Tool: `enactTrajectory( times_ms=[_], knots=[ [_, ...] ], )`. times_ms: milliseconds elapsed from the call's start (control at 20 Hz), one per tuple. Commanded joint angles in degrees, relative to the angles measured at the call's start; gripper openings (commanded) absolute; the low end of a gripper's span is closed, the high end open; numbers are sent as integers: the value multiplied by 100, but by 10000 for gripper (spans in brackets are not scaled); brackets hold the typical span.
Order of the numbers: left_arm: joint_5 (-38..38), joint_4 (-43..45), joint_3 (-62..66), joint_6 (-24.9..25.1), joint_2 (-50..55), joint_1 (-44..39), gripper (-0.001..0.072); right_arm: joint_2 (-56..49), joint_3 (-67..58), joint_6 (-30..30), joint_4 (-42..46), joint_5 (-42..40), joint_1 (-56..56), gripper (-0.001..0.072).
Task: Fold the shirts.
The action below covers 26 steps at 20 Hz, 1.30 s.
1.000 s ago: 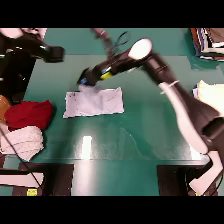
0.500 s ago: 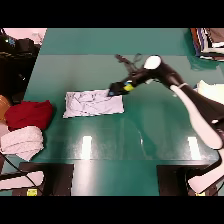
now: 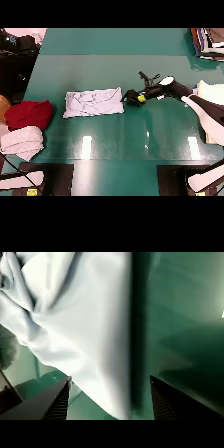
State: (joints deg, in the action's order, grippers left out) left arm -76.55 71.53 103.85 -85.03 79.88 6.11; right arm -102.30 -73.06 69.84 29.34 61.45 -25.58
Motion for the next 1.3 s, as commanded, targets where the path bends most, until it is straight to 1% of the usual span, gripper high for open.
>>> enactTrajectory(
  times_ms=[0,50,100,150,200,250,400,550,650,850,950,1050,1250],
  knots=[
    [26,-101,0,-2,0,4,23,-636,-634,-96,-280,-151,-463,525],
    [2,-133,0,-2,0,4,23,-811,-905,-94,-278,-151,-581,400],
    [-24,-175,0,0,0,4,23,-955,-1156,-96,-267,-160,-680,300],
    [-59,-208,0,0,0,4,23,-1062,-1379,-96,-260,-146,-739,174],
    [-85,-221,0,0,0,2,23,-1115,-1567,-96,-227,-136,-743,28],
    [-96,-210,0,4,0,-42,22,-1121,-1733,-96,-216,-133,-726,11],
    [-96,-210,0,98,0,-372,23,-874,-2055,48,-155,-92,-343,10],
    [-66,-210,0,153,0,-894,23,-173,-2076,579,901,-2,492,10],
    [-7,-210,0,153,0,-1235,23,332,-2076,739,1591,299,1222,10],
    [114,-212,0,146,0,-1729,23,1163,-2076,973,2588,800,2894,10],
    [116,-212,0,144,0,-1906,22,1412,-2076,1025,2780,927,3759,10],
    [157,-212,0,138,0,-2044,23,1537,-2076,1025,2765,927,4564,10],
    [334,-212,0,98,0,-2245,23,1563,-2079,1025,2706,868,5595,10]
  ],
)
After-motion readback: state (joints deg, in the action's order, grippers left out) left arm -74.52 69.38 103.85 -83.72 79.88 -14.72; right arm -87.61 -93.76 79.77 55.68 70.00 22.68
